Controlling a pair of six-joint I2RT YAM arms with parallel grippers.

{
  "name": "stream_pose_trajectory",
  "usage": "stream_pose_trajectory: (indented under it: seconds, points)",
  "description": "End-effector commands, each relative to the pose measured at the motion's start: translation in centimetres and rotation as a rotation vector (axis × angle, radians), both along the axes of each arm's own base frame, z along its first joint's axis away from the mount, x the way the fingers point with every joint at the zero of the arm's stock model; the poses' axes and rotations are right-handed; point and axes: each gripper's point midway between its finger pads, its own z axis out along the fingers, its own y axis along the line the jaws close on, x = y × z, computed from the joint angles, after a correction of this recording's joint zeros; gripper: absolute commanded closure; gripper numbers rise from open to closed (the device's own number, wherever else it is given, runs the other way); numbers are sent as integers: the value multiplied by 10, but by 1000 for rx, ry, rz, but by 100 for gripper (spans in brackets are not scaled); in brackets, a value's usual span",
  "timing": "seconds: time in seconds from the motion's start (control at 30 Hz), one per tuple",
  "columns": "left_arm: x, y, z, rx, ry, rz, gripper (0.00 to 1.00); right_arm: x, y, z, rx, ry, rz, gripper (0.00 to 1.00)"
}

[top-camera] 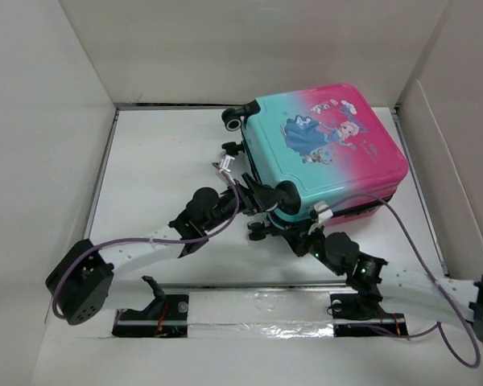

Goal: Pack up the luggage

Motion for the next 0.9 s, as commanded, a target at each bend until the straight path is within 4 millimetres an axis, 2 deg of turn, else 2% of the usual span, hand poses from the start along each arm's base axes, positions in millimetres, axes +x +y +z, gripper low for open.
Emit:
stream_pose_trajectory:
  seconds: [0.0, 0.03, 0.07, 0.1, 0.17, 0.2, 0.23, 0.27, 0.33, 0.37, 0.4, 0.43, 0.5, 0.57, 0.63, 0.67, 0.73, 0.77, 0.8, 0.87]
  points:
    - [29, 40, 32, 30, -100, 129, 16, -37, 11, 43, 155, -26, 164, 100]
    - [43, 56, 29, 67, -91, 209, 12, -40, 3, 55, 195, -48, 159, 100]
    - [53, 73, 16, 141, -77, 266, 12, -41, -2, 53, 200, -38, 145, 100]
    - [68, 101, 24, 146, -94, 362, 12, -42, -7, 43, 175, -20, 135, 100]
    - [86, 133, 22, 174, -86, 457, 14, -44, -11, 48, 199, -31, 135, 100]
    - [94, 145, 24, 184, -98, 481, 16, -46, -11, 47, 195, -29, 147, 100]
    - [110, 167, 32, 194, -109, 524, 20, -45, -12, 49, 199, -33, 145, 100]
    - [118, 175, 37, 213, -133, 529, 23, -46, -11, 50, 191, -36, 150, 100]
    - [144, 185, 19, 376, -148, 498, 26, -45, -10, 50, 179, -37, 155, 100]
    - [160, 197, 30, 401, -147, 514, 28, -45, -9, 53, 178, -40, 154, 100]
    - [171, 195, 16, 424, -141, 479, 28, -44, -7, 51, 164, -36, 157, 100]
    - [174, 190, 13, 444, -176, 427, 28, -44, -5, 52, 163, -40, 164, 100]
    - [185, 186, 22, 509, -250, 380, 26, -42, -2, 51, 145, -45, 171, 100]
    - [191, 186, 33, 630, -380, 327, 19, -42, 0, 49, 129, -44, 177, 100]
    - [195, 182, 31, 701, -432, 256, 15, -43, 2, 50, 129, -48, 187, 100]
    - [198, 184, 38, 762, -469, 226, 14, -42, 2, 49, 131, -48, 185, 100]
    - [205, 174, 21, 818, -467, 138, 14, -43, 3, 53, 146, -59, 190, 100]
    - [210, 170, 29, 841, -488, 126, 13, -43, 2, 54, 148, -63, 190, 100]
    - [216, 171, 13, 883, -480, 92, 13, -41, 1, 55, 151, -69, 183, 100]
    - [220, 156, 9, 897, -499, 44, 12, -42, 1, 57, 148, -75, 190, 100]
